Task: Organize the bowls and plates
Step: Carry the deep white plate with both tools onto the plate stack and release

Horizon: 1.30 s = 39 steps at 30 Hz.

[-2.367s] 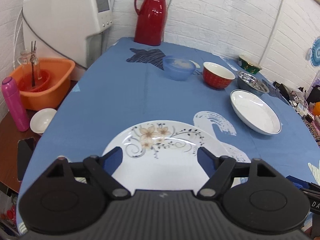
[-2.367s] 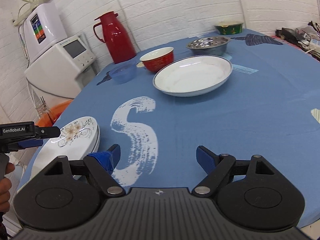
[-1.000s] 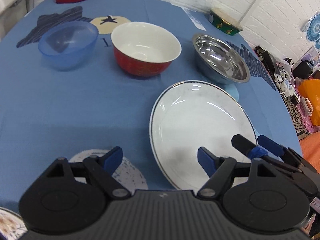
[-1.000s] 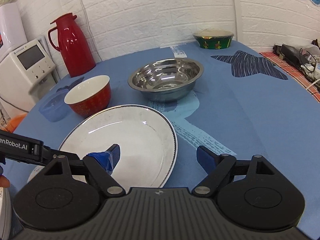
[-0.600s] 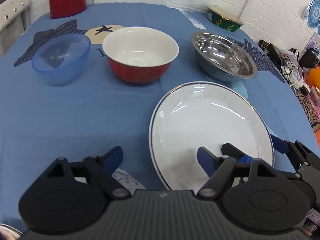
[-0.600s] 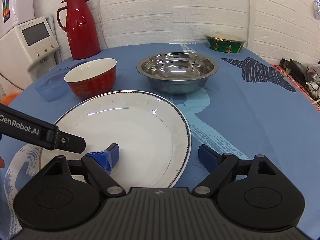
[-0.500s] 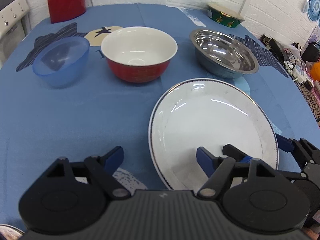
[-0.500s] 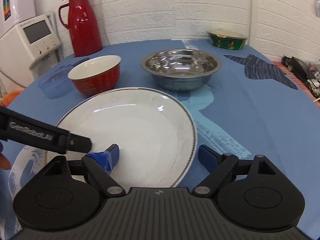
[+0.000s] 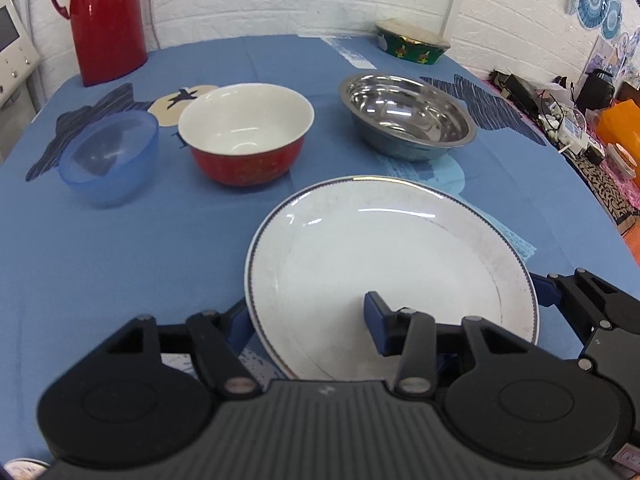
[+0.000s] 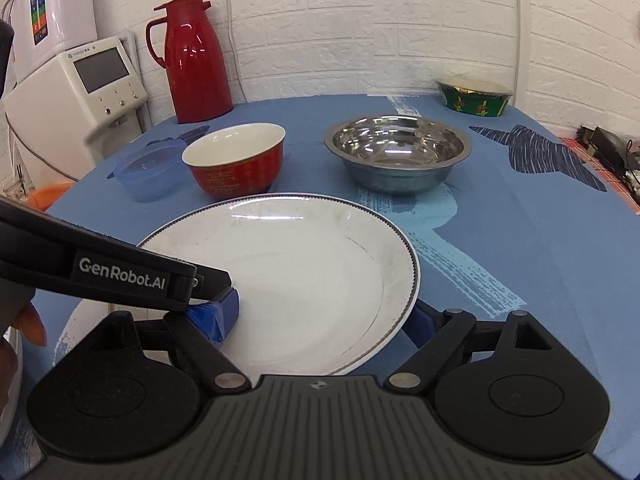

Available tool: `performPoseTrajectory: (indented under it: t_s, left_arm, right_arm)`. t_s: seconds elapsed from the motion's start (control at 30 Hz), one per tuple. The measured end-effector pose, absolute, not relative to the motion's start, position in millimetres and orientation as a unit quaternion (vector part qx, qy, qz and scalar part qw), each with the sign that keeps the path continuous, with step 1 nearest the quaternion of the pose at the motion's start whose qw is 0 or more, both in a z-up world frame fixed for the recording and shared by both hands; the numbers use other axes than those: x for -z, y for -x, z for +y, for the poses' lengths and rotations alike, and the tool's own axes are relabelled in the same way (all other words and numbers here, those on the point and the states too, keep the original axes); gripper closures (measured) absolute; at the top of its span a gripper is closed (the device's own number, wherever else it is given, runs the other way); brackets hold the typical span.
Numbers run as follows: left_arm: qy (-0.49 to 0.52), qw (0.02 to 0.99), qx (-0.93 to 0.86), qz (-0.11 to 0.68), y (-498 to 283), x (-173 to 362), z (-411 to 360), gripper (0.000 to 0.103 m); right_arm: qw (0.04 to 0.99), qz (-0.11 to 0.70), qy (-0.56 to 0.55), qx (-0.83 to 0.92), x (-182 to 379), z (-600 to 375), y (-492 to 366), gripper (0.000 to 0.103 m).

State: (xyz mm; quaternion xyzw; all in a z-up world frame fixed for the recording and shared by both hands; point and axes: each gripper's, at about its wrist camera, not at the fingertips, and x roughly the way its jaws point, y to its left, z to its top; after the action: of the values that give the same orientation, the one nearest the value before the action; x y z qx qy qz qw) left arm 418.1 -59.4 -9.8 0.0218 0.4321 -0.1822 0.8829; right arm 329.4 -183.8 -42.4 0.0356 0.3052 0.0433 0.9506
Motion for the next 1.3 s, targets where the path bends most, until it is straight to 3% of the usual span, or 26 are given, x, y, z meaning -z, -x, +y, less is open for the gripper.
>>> performPoseTrajectory:
  t_s: [0.4,0.7,0.97,1.3]
  left_arm:
    - [-0.005,0.900,0.180,0.398,-367.7,-21.2,-27.6,0.058]
    - [0.037,0.915,0.133,0.380,-285.4,-40.6,58.1,0.058]
    - [0.051,0.922,0.065,0.378,-212.1,-28.6,139.4,0.058]
    - [0.076,0.919,0.049,0.384,-205.9,6.2,172.7,0.057]
  right_arm:
    - [0.965,0.259,-0.018,-0.046,13.2,-152.4,-286.5,0.029]
    - [0.964,0.238,-0.007,-0.116,-7.6,-79.6,-218.9,0.029]
    - [0.947,0.258,0.009,-0.190,4.3,-7.5,-186.5,0.029]
    - [0.944,0.267,0.038,-0.191,27.8,25.1,-181.4,0.029]
